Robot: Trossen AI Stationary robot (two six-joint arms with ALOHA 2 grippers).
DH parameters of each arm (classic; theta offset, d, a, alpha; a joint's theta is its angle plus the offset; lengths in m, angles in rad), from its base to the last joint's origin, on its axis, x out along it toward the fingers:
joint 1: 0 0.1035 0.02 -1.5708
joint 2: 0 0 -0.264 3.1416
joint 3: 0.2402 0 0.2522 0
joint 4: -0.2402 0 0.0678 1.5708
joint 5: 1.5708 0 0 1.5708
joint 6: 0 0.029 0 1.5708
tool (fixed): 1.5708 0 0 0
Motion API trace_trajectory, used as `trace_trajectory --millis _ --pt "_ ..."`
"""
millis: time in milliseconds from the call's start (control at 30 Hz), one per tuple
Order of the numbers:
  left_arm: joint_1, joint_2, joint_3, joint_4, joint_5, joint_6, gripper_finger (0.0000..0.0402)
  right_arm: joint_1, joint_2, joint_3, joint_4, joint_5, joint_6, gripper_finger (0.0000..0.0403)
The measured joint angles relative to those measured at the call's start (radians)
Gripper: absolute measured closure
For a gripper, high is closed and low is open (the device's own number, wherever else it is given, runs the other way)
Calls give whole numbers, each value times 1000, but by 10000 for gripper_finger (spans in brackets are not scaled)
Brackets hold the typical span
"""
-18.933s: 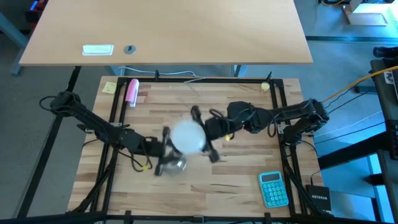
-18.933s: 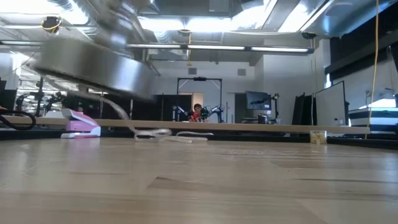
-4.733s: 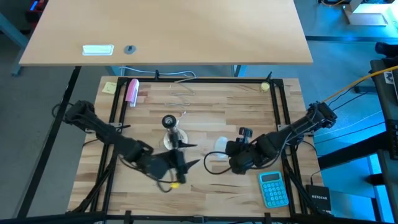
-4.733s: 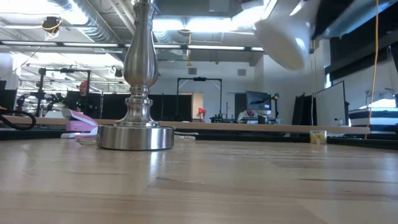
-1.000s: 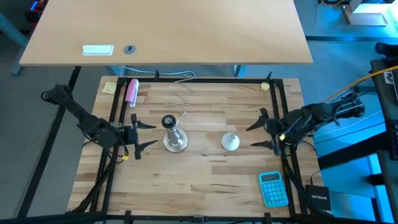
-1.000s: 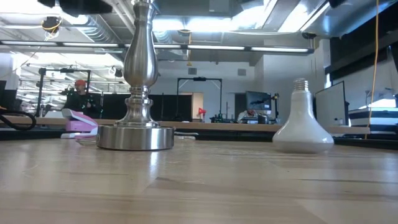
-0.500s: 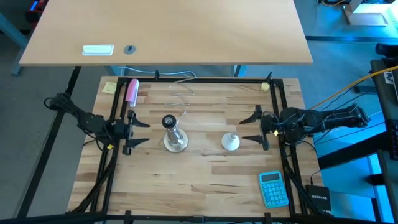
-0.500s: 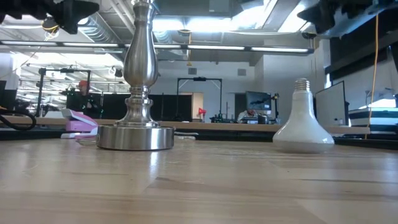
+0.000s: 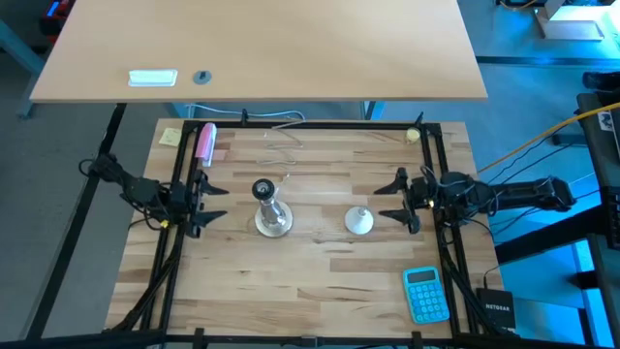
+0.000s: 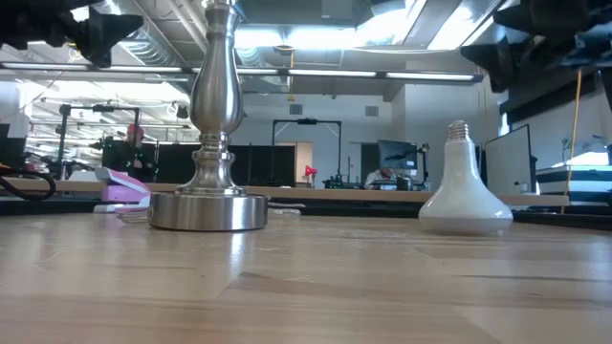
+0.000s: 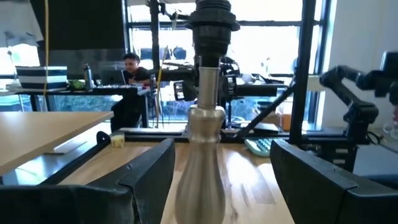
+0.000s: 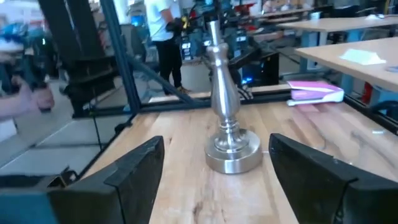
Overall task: Screw lightbulb
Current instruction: Return to Home Position
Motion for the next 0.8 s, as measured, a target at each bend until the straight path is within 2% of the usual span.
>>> trace_trajectory --millis 200,433,533,700,800 --pt "6 -53 -35 -2 0 14 149 -16 -107 -58 16 14 86 111" --pt "32 -53 -52 21 -11 10 149 -17 -237 -127 -50 159 119 111" --pt "56 -53 -66 30 -11 -38 149 -17 -297 -157 -54 157 120 111" --pt "110 -53 -99 44 -12 -110 149 -17 -390 -163 -174 124 138 111" --pt "156 -54 -128 93 -12 -111 149 -17 -429 -162 -214 55 139 111"
